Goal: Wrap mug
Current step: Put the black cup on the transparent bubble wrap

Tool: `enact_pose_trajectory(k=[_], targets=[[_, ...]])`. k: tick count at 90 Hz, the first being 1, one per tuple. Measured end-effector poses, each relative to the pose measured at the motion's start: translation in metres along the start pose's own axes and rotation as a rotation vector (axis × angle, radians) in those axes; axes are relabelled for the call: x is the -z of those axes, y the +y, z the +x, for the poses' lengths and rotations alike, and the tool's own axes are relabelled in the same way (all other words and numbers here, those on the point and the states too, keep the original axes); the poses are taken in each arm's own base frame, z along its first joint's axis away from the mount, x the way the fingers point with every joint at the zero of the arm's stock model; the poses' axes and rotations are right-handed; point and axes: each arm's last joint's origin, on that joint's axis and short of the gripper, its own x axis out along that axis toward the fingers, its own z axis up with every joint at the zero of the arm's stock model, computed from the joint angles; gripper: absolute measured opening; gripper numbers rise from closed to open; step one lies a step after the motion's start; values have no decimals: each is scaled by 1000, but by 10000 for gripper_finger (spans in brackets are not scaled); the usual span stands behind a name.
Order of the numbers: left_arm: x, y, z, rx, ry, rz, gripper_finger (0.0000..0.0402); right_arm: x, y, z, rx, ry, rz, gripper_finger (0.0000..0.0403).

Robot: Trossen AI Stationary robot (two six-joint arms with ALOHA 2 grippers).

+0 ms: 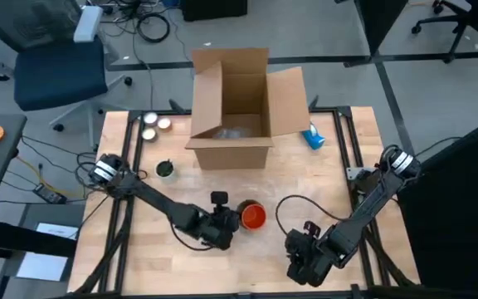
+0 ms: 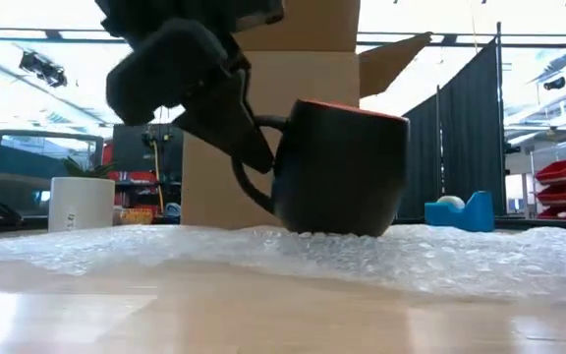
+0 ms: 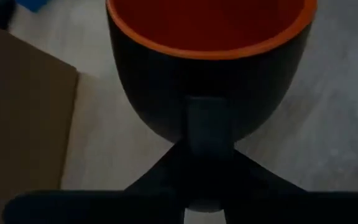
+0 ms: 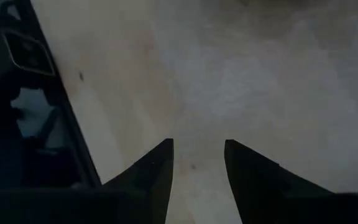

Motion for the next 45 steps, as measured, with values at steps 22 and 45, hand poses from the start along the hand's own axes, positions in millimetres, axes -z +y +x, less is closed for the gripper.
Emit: enact_pose_trajectory(k=[22, 45], targets=[[-5, 17, -17, 62, -94, -52, 46, 12, 2, 32, 68, 69, -28, 122], [38, 20, -3, 124, -96, -147, 46, 21, -1, 61, 124, 167, -26, 122]])
